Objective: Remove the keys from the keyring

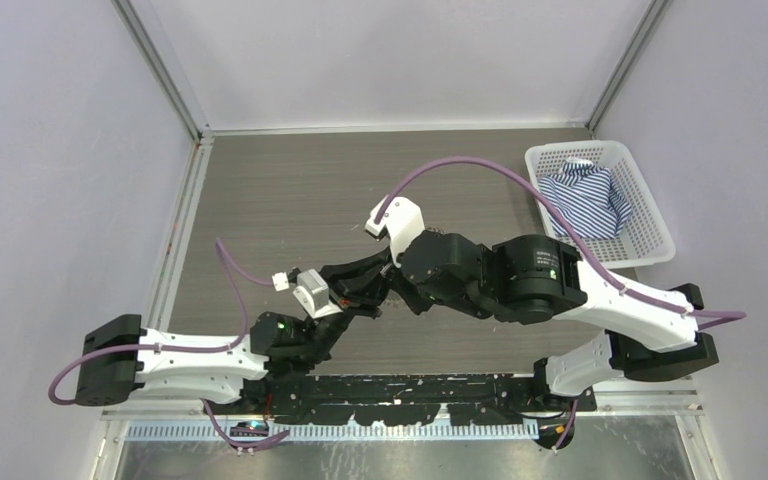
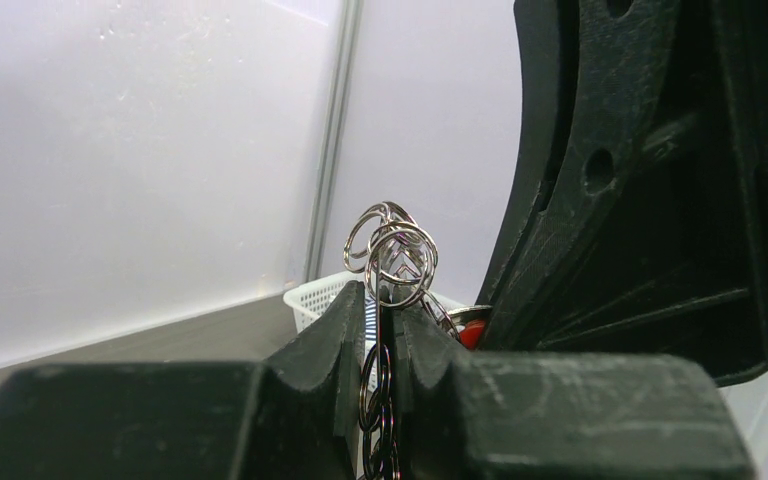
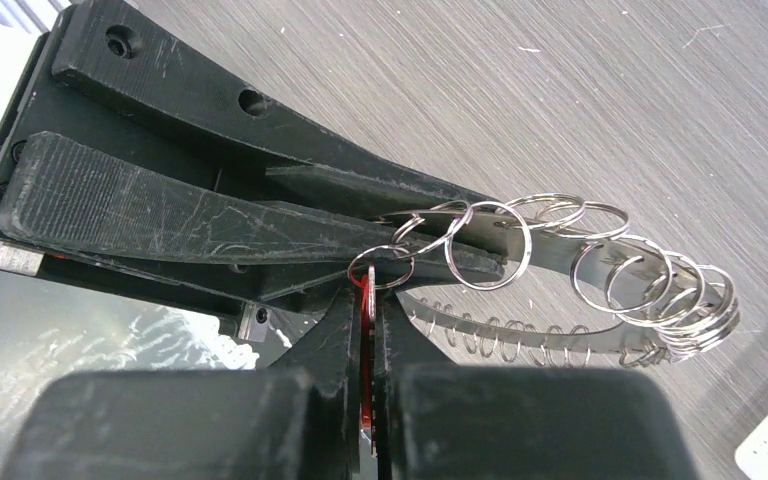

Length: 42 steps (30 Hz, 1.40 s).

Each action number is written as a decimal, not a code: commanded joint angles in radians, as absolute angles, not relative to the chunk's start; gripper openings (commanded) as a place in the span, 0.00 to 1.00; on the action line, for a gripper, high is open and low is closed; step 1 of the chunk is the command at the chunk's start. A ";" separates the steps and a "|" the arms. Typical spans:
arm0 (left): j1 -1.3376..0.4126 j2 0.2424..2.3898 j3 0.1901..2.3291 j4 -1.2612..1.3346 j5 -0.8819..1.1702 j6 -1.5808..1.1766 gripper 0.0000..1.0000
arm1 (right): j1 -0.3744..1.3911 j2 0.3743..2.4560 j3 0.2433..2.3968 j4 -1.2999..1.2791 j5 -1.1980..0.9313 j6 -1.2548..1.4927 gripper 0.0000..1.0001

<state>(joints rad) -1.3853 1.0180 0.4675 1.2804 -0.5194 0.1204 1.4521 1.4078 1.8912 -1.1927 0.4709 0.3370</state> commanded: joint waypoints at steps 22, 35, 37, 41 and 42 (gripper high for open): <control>-1.351 1.004 0.497 1.431 -0.638 0.232 0.00 | 1.491 1.501 2.072 -1.477 0.514 0.336 0.01; -1.351 1.058 0.554 1.273 -0.741 0.189 0.19 | 1.491 1.566 2.204 -1.547 0.608 0.248 0.01; -1.351 1.028 0.540 1.214 -0.692 0.160 0.33 | 1.490 1.550 2.189 -1.536 0.614 0.244 0.01; -1.351 0.963 0.528 1.059 -0.572 0.106 0.43 | 1.479 1.508 2.146 -1.494 0.579 0.244 0.01; -1.351 0.946 0.525 1.022 -0.543 0.096 0.44 | 1.477 1.499 2.137 -1.486 0.571 0.244 0.01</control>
<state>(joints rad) -1.3609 1.0233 0.5117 1.1320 -0.6338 0.1596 1.4754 1.5715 2.1582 -1.5043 0.6163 0.2596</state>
